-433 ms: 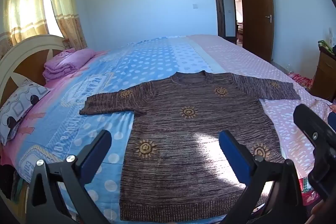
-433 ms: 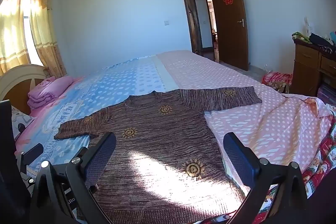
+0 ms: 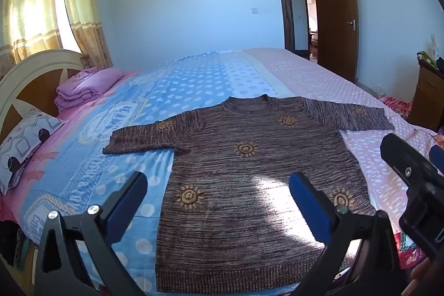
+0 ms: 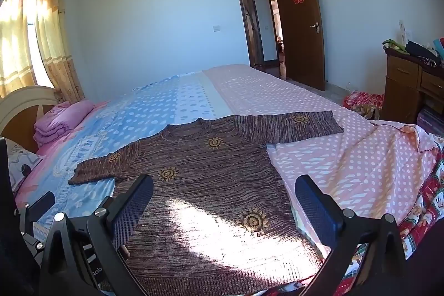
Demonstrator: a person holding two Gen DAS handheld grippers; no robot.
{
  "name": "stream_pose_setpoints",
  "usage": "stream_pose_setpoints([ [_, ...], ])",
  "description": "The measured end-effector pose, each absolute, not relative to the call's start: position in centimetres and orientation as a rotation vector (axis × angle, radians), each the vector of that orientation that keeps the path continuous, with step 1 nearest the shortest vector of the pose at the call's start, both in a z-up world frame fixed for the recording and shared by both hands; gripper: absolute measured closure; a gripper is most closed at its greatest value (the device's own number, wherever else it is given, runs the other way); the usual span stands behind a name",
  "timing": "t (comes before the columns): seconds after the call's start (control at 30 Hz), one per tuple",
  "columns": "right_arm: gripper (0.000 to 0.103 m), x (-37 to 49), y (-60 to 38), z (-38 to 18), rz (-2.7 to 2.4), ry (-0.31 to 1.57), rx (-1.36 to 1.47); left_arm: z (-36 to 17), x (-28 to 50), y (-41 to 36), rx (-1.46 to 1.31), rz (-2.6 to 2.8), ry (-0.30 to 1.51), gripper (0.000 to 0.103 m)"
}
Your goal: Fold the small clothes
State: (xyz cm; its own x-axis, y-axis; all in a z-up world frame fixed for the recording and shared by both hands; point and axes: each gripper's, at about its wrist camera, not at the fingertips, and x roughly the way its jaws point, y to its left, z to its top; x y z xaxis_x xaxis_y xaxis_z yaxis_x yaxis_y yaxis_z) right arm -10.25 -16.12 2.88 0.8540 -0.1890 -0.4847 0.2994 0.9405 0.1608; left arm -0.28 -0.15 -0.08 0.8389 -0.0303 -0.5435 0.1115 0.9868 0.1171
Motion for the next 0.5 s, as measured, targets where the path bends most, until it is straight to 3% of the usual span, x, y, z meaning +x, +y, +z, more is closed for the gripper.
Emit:
stream_pose_setpoints([
  [0.5, 0.001, -10.19, -16.05, 2.53, -0.261, 0.498, 0.239, -0.33, -0.5, -0.07, 0.137, -0.078, 0.574, 0.0],
])
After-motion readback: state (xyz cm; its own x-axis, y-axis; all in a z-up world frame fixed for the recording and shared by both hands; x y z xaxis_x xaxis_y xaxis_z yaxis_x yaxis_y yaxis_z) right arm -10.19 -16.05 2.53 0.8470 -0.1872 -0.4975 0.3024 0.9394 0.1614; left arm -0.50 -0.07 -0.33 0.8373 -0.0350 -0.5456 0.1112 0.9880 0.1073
